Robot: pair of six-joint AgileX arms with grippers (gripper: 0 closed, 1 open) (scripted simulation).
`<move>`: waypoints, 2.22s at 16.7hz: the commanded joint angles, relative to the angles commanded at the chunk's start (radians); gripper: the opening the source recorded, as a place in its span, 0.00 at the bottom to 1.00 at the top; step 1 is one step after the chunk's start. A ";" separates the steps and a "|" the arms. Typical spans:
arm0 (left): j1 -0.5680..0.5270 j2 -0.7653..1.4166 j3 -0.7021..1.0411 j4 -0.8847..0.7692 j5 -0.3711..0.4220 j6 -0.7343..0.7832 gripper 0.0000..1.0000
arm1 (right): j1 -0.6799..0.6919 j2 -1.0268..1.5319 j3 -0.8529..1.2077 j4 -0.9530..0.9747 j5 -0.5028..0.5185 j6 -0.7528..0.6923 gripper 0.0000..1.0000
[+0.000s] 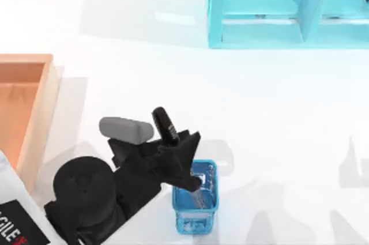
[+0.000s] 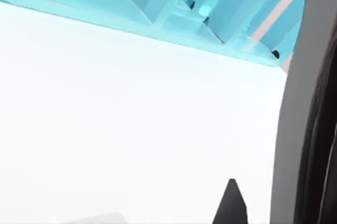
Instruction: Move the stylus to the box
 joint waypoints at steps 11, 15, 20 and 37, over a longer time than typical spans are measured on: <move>0.296 -0.466 0.036 -0.549 0.249 0.066 0.00 | 0.000 0.000 0.000 0.000 0.000 0.000 1.00; 0.392 -0.628 0.051 -0.728 0.355 0.075 0.00 | 0.000 0.000 0.000 0.000 0.000 0.000 1.00; 0.507 -0.860 0.084 -0.979 0.481 0.089 0.00 | 0.000 0.000 0.000 0.000 0.000 0.000 1.00; 0.712 -1.090 0.116 -1.378 0.678 0.183 0.00 | 0.000 0.000 0.000 0.000 0.000 0.000 1.00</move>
